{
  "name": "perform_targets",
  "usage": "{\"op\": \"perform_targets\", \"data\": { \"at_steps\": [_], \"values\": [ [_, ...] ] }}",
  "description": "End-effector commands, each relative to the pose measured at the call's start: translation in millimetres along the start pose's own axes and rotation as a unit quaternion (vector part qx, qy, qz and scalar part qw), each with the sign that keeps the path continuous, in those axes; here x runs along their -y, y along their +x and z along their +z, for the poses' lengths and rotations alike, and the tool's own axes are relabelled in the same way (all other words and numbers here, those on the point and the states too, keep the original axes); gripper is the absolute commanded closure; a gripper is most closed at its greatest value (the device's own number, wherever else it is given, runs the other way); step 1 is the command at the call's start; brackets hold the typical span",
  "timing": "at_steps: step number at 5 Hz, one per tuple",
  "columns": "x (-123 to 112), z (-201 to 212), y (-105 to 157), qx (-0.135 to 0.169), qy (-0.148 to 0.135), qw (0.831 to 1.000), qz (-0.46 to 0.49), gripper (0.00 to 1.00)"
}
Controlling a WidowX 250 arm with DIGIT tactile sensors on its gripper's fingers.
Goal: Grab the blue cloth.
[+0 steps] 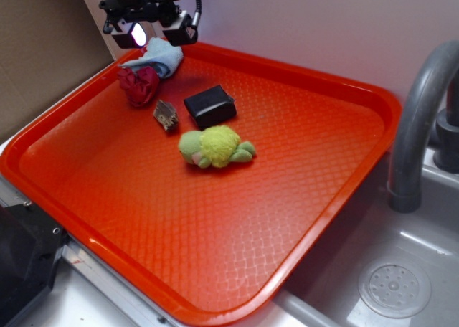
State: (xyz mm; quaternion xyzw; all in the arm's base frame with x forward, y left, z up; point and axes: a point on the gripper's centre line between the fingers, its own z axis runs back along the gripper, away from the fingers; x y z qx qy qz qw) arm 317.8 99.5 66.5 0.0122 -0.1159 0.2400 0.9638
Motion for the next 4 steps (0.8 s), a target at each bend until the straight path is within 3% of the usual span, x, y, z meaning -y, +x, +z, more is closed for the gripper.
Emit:
{"op": "perform_targets", "data": {
  "at_steps": [1, 3, 4],
  "values": [
    [-19, -15, 24, 0.028, 0.043, 0.999, 0.014, 0.00],
    [-28, -37, 19, 0.012, 0.058, 0.998, 0.005, 0.00],
    [-29, -43, 16, 0.007, 0.066, 0.998, 0.004, 0.39]
  ]
}}
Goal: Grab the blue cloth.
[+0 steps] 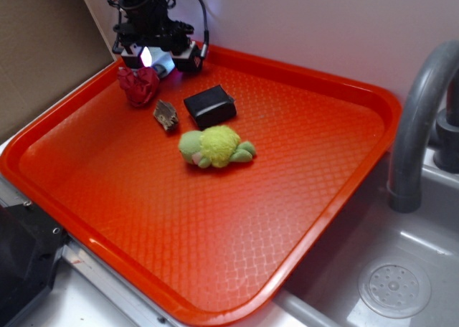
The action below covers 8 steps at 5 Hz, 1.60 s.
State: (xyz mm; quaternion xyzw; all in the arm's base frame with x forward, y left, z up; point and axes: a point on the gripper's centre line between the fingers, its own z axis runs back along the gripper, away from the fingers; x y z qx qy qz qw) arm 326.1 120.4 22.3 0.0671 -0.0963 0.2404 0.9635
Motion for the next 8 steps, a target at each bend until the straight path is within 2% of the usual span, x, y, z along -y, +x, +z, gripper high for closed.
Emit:
{"op": "perform_targets", "data": {
  "at_steps": [1, 4, 5, 6, 7, 8],
  "values": [
    [-14, 2, 10, 0.011, 0.009, 1.000, 0.018, 1.00],
    [-14, 6, 9, 0.013, 0.015, 1.000, 0.017, 1.00],
    [-19, 25, 5, -0.013, 0.019, 1.000, 0.021, 1.00],
    [-16, 84, -29, -0.055, -0.014, 0.998, -0.014, 1.00],
    [-8, 144, -63, -0.073, -0.044, 0.995, -0.059, 1.00],
    [11, 204, -93, -0.066, -0.087, 0.987, -0.120, 1.00]
  ]
}}
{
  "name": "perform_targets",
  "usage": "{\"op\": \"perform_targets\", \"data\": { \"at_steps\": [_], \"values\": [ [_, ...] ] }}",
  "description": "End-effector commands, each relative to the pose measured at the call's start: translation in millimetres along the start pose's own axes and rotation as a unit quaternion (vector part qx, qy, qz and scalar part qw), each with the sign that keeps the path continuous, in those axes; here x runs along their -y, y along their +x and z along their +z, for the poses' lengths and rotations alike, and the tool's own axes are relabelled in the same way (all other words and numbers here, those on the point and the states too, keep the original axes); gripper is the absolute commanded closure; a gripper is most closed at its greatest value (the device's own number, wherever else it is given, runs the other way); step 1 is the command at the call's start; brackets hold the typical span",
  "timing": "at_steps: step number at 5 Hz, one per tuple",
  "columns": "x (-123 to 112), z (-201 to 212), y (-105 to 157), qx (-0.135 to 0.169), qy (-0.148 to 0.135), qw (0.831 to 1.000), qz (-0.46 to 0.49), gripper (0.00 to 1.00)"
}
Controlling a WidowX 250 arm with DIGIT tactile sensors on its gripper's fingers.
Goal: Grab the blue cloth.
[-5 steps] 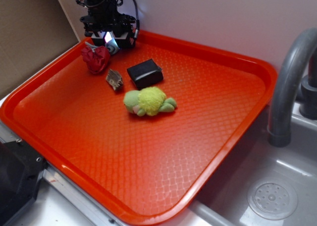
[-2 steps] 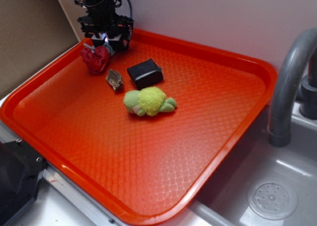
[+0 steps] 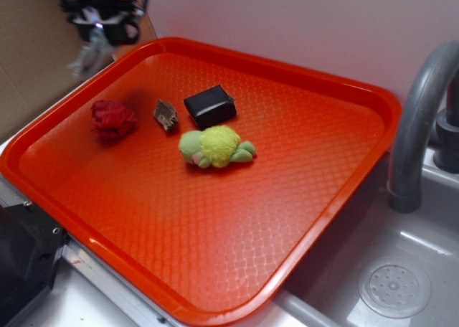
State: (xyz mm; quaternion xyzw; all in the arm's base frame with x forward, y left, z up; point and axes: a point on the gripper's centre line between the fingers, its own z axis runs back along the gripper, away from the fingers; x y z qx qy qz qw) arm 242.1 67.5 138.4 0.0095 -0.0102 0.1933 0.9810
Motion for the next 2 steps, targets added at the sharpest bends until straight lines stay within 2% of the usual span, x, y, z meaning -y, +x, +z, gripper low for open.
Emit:
{"op": "perform_targets", "data": {
  "at_steps": [1, 2],
  "values": [
    [34.2, 113.3, -51.1, 0.025, -0.044, 0.994, -0.102, 1.00],
    [38.2, 108.0, -59.1, 0.021, -0.034, 0.992, -0.116, 1.00]
  ]
}}
